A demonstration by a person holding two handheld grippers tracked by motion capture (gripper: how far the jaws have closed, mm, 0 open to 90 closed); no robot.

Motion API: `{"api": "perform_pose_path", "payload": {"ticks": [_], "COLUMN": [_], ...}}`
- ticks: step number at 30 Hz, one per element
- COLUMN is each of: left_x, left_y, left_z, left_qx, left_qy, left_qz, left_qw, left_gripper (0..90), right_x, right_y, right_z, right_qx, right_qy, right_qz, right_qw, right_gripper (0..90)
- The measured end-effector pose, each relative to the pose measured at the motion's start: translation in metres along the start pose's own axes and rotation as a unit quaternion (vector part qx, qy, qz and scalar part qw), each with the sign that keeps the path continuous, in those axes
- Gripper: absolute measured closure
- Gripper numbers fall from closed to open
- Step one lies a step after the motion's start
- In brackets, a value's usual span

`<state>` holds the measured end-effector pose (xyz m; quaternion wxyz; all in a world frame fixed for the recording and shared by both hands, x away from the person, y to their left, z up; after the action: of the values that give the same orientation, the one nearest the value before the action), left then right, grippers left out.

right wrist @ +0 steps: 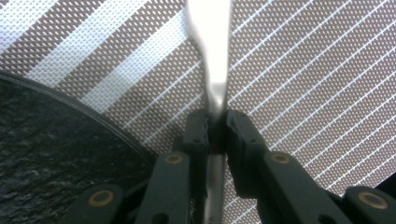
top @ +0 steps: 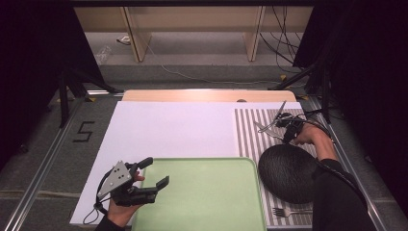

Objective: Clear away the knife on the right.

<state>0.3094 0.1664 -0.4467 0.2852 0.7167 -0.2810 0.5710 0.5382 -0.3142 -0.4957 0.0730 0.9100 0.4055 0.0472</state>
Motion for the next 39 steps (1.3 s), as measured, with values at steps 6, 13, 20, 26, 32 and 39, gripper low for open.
{"api": "perform_pose_path", "payload": {"ticks": [6, 13, 20, 26, 32, 39], "left_x": [0.0, 0.0, 0.0, 0.0, 0.0, 0.0], "left_y": [0.0, -0.001, -0.001, -0.001, -0.001, -0.002], "left_z": [0.0, 0.0, 0.0, 0.0, 0.0, 0.0], "left_qx": [0.001, 0.002, 0.002, 0.004, 0.005, 0.007], "left_qy": [0.0, 0.001, 0.0, 0.001, 0.001, 0.001], "left_qz": [-0.001, -0.003, -0.001, -0.001, -0.001, -0.002], "left_qw": [1.0, 1.0, 1.0, 1.0, 1.0, 1.0], "left_gripper": [16.3, 16.4, 16.3, 16.4, 16.3, 16.5], "right_x": [0.0, 0.001, 0.005, 0.005, 0.0, -0.003], "right_y": [-0.001, -0.002, 0.005, 0.001, -0.007, -0.019], "right_z": [-0.001, -0.003, -0.026, -0.049, -0.066, -0.083], "right_qx": [-0.004, -0.022, -0.066, -0.047, -0.002, 0.081], "right_qy": [-0.003, 0.005, 0.036, 0.085, 0.137, 0.216], "right_qz": [-0.014, -0.039, -0.04, -0.026, 0.006, 0.04], "right_qw": [0.9999, 0.999, 0.9964, 0.9949, 0.9906, 0.9722], "right_gripper": [79.7, 80.2, 80.3, 80.3, 80.3, 80.3]}}
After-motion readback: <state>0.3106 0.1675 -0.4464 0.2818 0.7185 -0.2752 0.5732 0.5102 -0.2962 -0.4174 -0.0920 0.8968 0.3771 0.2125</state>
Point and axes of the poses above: each handheld gripper's, and its own axes: z roughly forward along the jaws, x roughly out of its top, y roughly to its right, the point moved 4 cm from there along z, roughly forward along the jaws, and after that the axes turned 1 degree about z, right-handed, at the moved point
